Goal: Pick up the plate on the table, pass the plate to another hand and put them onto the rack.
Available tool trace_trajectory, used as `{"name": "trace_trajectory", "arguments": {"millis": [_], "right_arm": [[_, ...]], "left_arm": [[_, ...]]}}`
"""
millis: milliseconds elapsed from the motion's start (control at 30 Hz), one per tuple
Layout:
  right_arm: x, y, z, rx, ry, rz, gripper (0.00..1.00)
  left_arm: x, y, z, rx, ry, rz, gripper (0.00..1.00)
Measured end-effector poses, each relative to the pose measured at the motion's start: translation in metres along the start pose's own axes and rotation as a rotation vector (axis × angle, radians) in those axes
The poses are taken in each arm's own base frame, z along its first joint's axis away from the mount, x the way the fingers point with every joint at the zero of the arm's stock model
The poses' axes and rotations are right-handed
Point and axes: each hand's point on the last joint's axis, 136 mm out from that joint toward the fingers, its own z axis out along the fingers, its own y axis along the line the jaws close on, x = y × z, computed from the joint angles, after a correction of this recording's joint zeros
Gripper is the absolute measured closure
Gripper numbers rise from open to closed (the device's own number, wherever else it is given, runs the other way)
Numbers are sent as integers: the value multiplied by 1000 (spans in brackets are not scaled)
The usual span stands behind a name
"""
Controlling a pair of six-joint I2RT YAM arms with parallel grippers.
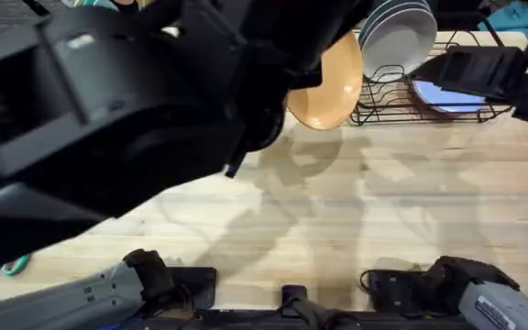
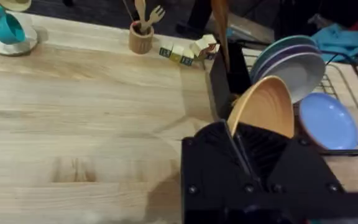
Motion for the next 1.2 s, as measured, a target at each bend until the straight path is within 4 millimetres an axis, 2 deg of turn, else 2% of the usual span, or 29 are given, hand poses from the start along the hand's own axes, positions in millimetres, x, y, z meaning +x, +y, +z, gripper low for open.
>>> {"name": "trace_trajectory", "arguments": {"millis": [333, 433, 867, 1200], "right_arm": [[8, 25, 8, -115, 49, -35, 6], [11, 29, 21, -148, 92, -45, 6], [17, 23, 90, -216, 232, -50, 7], [29, 32, 111, -256, 291, -70, 7]], "left_arm": [[-14, 6, -17, 21, -29, -29, 961], [-10, 9, -16, 12, -16, -16, 961], [-9, 10, -16, 6, -13, -11, 961], [-9, 10, -16, 6, -13, -11, 961]]}}
